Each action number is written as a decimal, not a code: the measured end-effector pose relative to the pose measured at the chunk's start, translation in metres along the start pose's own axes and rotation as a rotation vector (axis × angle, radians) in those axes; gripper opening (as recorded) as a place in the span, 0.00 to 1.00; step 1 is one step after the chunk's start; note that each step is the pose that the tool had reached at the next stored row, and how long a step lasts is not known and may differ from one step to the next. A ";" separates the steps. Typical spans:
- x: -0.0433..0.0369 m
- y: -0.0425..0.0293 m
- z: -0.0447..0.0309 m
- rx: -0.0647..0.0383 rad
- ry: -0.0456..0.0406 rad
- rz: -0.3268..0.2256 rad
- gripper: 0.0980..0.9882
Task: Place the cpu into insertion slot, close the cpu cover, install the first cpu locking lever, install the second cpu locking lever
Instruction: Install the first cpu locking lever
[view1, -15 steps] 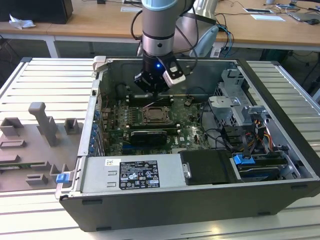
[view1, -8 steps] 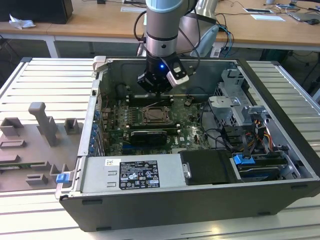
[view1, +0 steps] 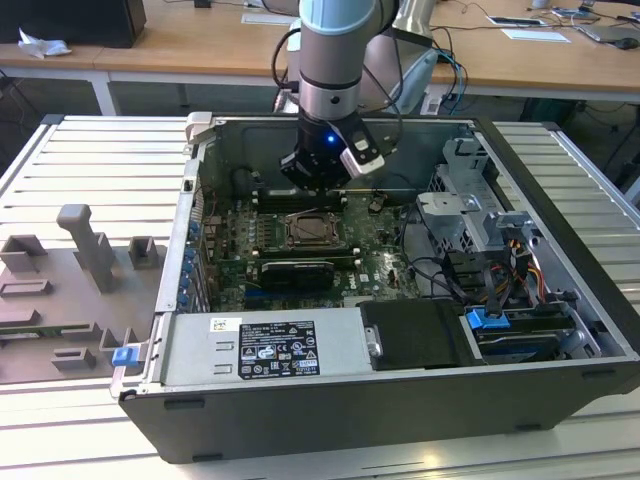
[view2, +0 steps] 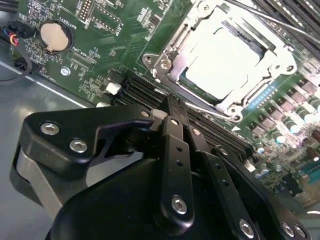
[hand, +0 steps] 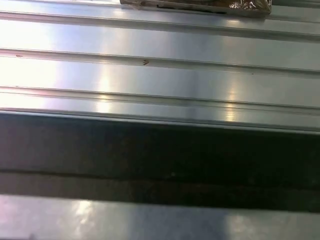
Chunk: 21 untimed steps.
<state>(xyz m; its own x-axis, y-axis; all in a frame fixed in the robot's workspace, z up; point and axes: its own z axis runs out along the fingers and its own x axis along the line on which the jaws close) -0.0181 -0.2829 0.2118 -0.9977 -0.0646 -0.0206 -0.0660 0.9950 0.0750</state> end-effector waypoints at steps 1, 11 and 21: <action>-0.0012 0.0001 0.0022 0.000 0.0006 -0.007 0.01; -0.0018 -0.0002 0.0085 0.024 0.0032 -0.018 0.01; -0.0022 0.0003 0.0102 0.022 0.0032 -0.027 0.01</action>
<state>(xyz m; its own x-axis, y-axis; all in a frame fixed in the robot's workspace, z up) -0.0158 -0.2817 0.2017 -0.9956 -0.0914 -0.0192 -0.0922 0.9944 0.0522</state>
